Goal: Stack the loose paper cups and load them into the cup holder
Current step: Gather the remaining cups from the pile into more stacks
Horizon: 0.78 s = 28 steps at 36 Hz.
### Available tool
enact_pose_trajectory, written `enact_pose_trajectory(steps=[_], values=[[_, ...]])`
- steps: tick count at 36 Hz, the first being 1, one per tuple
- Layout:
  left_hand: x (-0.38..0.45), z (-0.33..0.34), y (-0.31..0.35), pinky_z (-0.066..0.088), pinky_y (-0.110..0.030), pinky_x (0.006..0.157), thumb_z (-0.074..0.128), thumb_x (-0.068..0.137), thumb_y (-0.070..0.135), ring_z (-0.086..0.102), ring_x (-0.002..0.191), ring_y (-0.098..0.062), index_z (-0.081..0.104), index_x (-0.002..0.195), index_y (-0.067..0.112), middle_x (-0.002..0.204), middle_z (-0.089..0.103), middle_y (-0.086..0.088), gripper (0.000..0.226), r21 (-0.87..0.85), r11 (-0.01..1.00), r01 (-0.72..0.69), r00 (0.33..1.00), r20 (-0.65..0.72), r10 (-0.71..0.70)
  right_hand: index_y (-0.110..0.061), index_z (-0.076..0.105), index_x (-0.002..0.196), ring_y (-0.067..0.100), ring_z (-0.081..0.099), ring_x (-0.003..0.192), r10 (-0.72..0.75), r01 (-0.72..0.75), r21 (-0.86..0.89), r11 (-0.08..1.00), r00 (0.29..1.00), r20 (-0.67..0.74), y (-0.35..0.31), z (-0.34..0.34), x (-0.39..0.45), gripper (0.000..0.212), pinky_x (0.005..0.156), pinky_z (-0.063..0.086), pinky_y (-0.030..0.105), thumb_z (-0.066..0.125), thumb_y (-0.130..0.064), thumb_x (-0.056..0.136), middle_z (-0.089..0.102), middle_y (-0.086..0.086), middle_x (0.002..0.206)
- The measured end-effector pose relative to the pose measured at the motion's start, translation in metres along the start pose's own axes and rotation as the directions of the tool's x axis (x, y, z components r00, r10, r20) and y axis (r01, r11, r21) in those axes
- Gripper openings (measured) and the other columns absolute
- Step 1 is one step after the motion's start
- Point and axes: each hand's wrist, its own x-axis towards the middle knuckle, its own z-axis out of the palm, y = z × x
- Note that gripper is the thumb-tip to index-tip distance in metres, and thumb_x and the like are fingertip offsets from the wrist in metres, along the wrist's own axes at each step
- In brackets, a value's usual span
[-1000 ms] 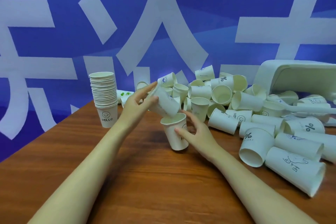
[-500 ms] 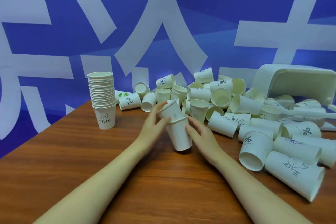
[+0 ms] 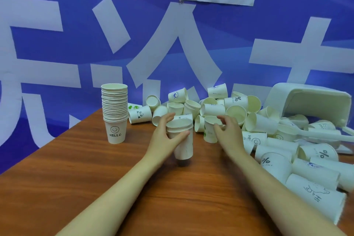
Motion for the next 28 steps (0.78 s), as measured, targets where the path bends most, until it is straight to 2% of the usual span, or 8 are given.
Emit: enact_pose_trajectory(steps=[2, 7, 11, 14, 18, 21, 25, 28], values=[[0.003, -0.005, -0.003, 0.041, -0.023, 0.1, 0.078, 0.078, 0.036, 0.05, 0.122, -0.005, 0.048, 0.134, 0.027, 0.131, 0.054, 0.014, 0.064, 0.021, 0.998, 0.056, 0.998, -0.001, -0.056, -0.013, 0.055, 0.131, 0.025, 0.046, 0.126, -0.042, 0.054, -0.185, 0.981, 0.997, 0.071, -0.003, 0.003, 0.016, 0.042, 0.1, 0.043, 0.044, 0.058, -0.023, 0.09, 0.052, 0.008, 0.133], [0.006, -0.01, -0.003, 0.038, -0.006, 0.078, 0.079, 0.077, 0.033, 0.051, 0.106, 0.0, 0.04, 0.138, 0.03, 0.107, 0.049, 0.028, 0.072, 0.009, 0.99, 0.142, 0.99, 0.016, -0.142, -0.014, 0.038, 0.146, 0.032, 0.037, 0.133, 0.021, 0.116, -0.471, 0.874, 0.961, 0.277, -0.005, 0.016, 0.042, 0.06, 0.099, 0.04, 0.044, 0.05, -0.042, 0.094, 0.043, 0.013, 0.143], [0.01, -0.01, -0.005, 0.04, -0.008, 0.083, 0.078, 0.078, 0.034, 0.052, 0.111, -0.004, 0.041, 0.136, 0.03, 0.116, 0.054, 0.019, 0.069, -0.017, 0.987, 0.159, 0.987, 0.021, -0.159, -0.012, 0.054, 0.124, 0.035, 0.05, 0.115, 0.069, 0.097, -0.534, 0.84, 0.957, 0.282, -0.001, 0.025, 0.048, 0.043, 0.083, 0.043, 0.039, 0.045, -0.041, 0.094, 0.055, 0.016, 0.127], [0.011, -0.009, -0.009, 0.04, -0.022, 0.099, 0.074, 0.082, 0.036, 0.049, 0.121, -0.008, 0.04, 0.138, 0.03, 0.133, 0.051, 0.007, 0.066, -0.008, 0.987, 0.163, 0.983, 0.083, -0.162, -0.01, 0.06, 0.111, 0.035, 0.057, 0.105, 0.029, 0.051, -0.418, 0.907, 0.983, 0.183, 0.0, 0.026, 0.044, 0.04, 0.07, 0.04, 0.034, 0.052, -0.043, 0.091, 0.062, 0.015, 0.113], [0.008, -0.006, -0.004, 0.033, -0.01, 0.086, 0.064, 0.091, 0.033, 0.041, 0.116, -0.001, 0.039, 0.14, 0.023, 0.13, 0.045, 0.012, 0.055, 0.055, 0.989, 0.139, 0.971, 0.19, -0.147, -0.013, 0.053, 0.133, 0.025, 0.052, 0.121, 0.025, -0.022, 0.071, 0.997, 0.999, -0.038, -0.013, 0.018, 0.024, 0.046, 0.092, 0.041, 0.032, 0.058, -0.036, 0.094, 0.057, 0.007, 0.13], [0.005, -0.005, -0.001, 0.031, -0.015, 0.094, 0.061, 0.093, 0.033, 0.039, 0.123, -0.002, 0.038, 0.14, 0.022, 0.133, 0.043, 0.012, 0.053, 0.043, 0.991, 0.127, 0.959, 0.249, -0.134, -0.015, 0.054, 0.132, 0.015, 0.052, 0.123, 0.137, -0.075, 0.52, 0.851, 0.987, -0.082, -0.029, 0.01, 0.002, 0.043, 0.096, 0.04, 0.026, 0.056, -0.037, 0.095, 0.058, 0.0, 0.13], [-0.002, 0.0, 0.001, 0.033, -0.022, 0.104, 0.061, 0.094, 0.031, 0.042, 0.128, -0.004, 0.038, 0.137, 0.026, 0.139, 0.046, 0.008, 0.05, -0.021, 0.986, 0.163, 0.93, 0.338, -0.146, -0.014, 0.052, 0.136, 0.009, 0.051, 0.122, 0.081, -0.061, 0.592, 0.804, 0.997, -0.007, -0.043, 0.0, -0.014, 0.041, 0.084, 0.041, 0.009, 0.054, -0.029, 0.098, 0.056, -0.003, 0.133], [-0.002, 0.006, 0.006, 0.038, -0.019, 0.095, 0.059, 0.094, 0.028, 0.045, 0.119, 0.006, 0.042, 0.128, 0.034, 0.132, 0.049, 0.012, 0.038, -0.055, 0.977, 0.204, 0.917, 0.36, -0.171, -0.016, 0.054, 0.135, 0.007, 0.052, 0.119, 0.078, -0.059, 0.595, 0.801, 0.997, -0.005, -0.042, -0.011, -0.02, 0.039, 0.074, 0.042, 0.001, 0.054, -0.029, 0.098, 0.057, -0.005, 0.131]])
